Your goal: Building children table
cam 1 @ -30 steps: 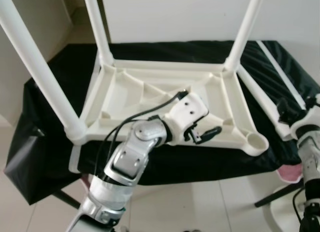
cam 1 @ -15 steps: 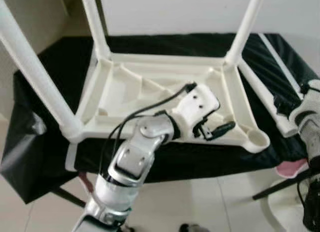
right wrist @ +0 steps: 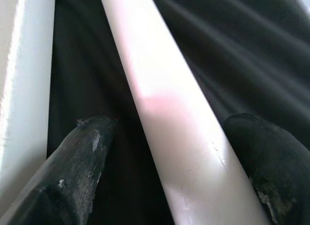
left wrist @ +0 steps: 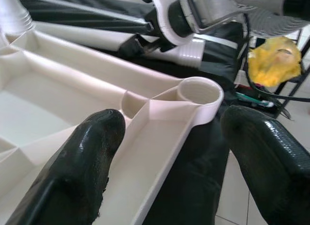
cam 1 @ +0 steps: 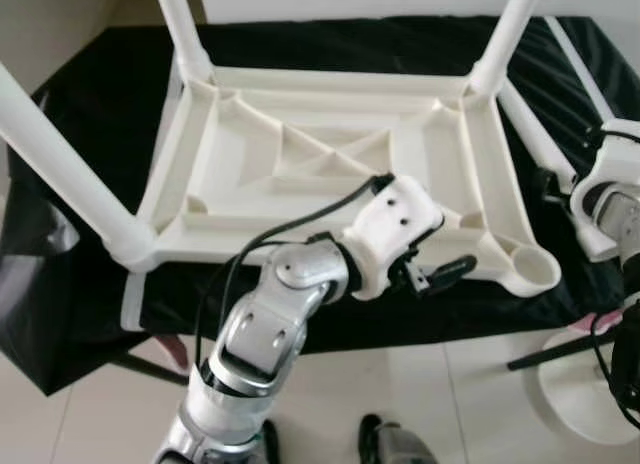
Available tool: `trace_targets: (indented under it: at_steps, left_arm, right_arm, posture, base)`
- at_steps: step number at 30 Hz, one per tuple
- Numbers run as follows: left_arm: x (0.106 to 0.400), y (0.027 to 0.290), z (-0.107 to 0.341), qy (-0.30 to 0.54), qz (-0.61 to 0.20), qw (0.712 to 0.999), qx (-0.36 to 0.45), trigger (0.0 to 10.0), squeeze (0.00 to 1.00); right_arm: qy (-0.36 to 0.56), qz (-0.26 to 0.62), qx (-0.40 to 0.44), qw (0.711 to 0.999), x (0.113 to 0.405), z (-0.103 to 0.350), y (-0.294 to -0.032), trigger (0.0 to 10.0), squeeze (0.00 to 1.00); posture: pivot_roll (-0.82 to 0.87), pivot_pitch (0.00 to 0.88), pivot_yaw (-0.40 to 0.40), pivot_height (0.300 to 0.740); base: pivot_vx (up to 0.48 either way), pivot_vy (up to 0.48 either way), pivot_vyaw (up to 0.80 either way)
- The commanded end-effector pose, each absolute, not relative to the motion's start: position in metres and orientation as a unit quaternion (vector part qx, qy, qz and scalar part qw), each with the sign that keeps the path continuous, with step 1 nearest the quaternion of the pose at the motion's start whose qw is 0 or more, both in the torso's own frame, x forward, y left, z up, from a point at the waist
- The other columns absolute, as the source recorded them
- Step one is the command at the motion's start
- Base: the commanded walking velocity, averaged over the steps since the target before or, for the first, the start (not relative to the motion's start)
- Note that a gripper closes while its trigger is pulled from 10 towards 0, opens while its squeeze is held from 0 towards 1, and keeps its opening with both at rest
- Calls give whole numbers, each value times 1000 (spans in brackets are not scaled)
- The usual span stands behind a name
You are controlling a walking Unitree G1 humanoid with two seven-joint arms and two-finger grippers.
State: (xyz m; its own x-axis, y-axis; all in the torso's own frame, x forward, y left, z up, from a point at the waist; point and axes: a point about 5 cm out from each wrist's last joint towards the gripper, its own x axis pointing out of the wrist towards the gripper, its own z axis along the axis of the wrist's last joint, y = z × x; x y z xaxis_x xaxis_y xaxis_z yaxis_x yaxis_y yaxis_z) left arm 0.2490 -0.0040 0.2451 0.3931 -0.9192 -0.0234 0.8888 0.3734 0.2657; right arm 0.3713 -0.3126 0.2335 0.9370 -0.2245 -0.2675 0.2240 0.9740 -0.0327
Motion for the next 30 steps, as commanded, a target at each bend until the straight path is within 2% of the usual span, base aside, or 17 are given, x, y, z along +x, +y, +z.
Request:
trace_targets:
  at_steps: [1,12,16,20,21,22,23,30]
  left_arm:
    - [249,-4,247,-67,-518,846,107,10000,0]
    - [246,-4,250,-56,-511,853,93,10000,0]
    - [247,-6,254,-60,-508,855,86,10000,0]
    - [248,-6,257,-63,-507,856,79,10000,0]
    - [249,-6,257,-65,-507,856,77,10000,0]
    - [249,-6,257,-65,-507,856,77,10000,0]
    - [250,-6,258,-66,-506,857,77,10000,0]
    - [257,-5,262,-75,-496,861,83,10000,0]
  right_arm:
    - [178,-109,-5,978,370,228,-316,10000,0]
    - [264,-64,15,962,367,236,-315,10000,0]
    - [326,-47,5,944,360,225,-318,10000,0]
    - [350,-41,-1,936,355,221,-321,10000,0]
    - [357,-39,-4,933,353,219,-323,4667,0]
    - [357,-39,-4,933,353,219,-323,4667,0]
    - [367,-33,-5,930,350,218,-325,0,0]
    - [375,-7,37,926,346,216,-323,0,0]
  posture:
    - [35,277,4,740]
    - [10,275,-13,740]
    - [-3,261,-20,740]
    - [-13,253,-26,740]
    - [-22,250,-28,740]
    - [-22,250,-28,740]
    - [-27,248,-34,740]
    - [-37,233,-48,740]
  base:
    - [0,0,0]
    - [0,0,0]
    - [0,0,0]
    - [0,0,0]
    - [0,0,0]
    - [0,0,0]
    - [0,0,0]
    - [0,0,0]
